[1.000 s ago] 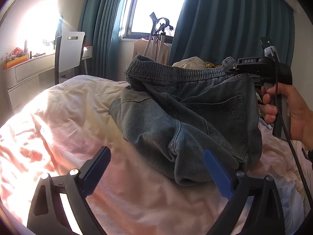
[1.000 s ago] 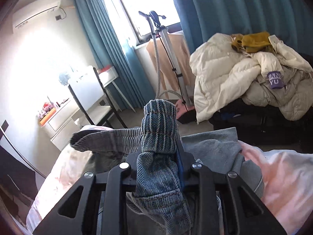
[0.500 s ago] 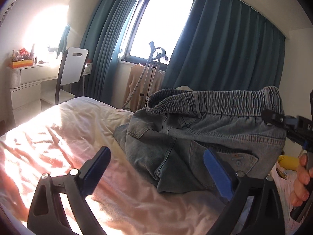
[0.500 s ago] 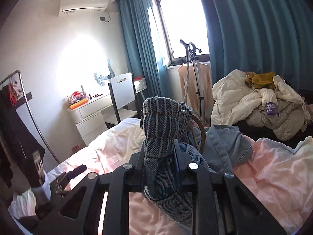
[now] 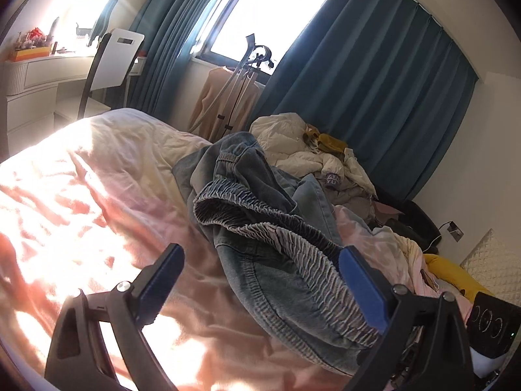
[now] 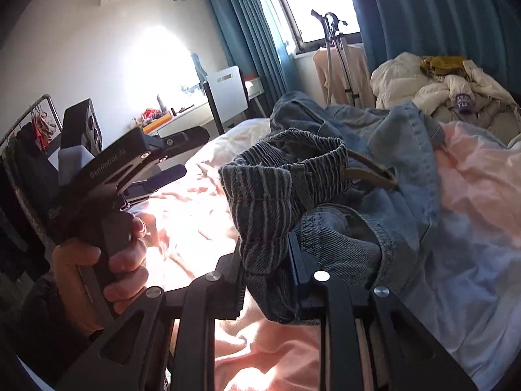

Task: Fold clothes
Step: 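Grasp the waistband with the left gripper while the right gripper holds it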

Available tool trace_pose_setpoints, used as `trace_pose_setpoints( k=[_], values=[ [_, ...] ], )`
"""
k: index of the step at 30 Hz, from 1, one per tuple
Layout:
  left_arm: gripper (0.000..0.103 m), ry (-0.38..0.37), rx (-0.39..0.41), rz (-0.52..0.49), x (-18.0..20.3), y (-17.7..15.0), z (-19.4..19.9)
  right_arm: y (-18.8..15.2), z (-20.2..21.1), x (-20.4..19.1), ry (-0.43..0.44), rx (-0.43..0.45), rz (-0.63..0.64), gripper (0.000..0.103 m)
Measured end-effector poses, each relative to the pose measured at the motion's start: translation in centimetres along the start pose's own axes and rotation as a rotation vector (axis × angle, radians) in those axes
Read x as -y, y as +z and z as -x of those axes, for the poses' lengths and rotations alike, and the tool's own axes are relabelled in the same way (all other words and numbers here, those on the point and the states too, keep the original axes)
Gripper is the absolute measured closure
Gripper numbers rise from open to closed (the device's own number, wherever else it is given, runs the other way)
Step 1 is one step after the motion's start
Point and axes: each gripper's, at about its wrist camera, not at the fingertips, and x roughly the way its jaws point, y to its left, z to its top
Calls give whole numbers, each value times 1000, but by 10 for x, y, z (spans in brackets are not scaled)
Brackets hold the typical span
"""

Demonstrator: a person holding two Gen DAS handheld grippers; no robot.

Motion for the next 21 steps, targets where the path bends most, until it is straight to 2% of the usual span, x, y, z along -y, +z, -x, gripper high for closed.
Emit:
trace_pose_setpoints(
  k=[6, 8, 13, 16, 17, 18, 20, 21],
  values=[
    [6, -34, -122, 104, -2, -22, -9, -23, -31, 5, 56, -86, 18, 82],
    [6, -32, -161, 123, 2, -28, -13, -23, -28, 8, 74, -86, 17, 81],
    [5, -31, -198, 215, 2, -35, -21, -22, -15, 16, 123, -75, 0, 74],
    [5, -26, -227, 267, 2, -37, -29, -21, -8, 21, 152, -68, -10, 63],
    [5, -17, -233, 265, 4, -37, -32, -19, -2, 29, 148, -54, -34, 54],
    [5, -10, -238, 262, 5, -37, -34, -15, 4, 39, 136, -34, -67, 39],
    [5, -16, -245, 246, 10, -39, -39, -8, 18, 61, 112, 6, -134, 27],
    [5, -19, -250, 237, 13, -39, -42, -5, 24, 72, 101, 26, -168, 27]
  ],
)
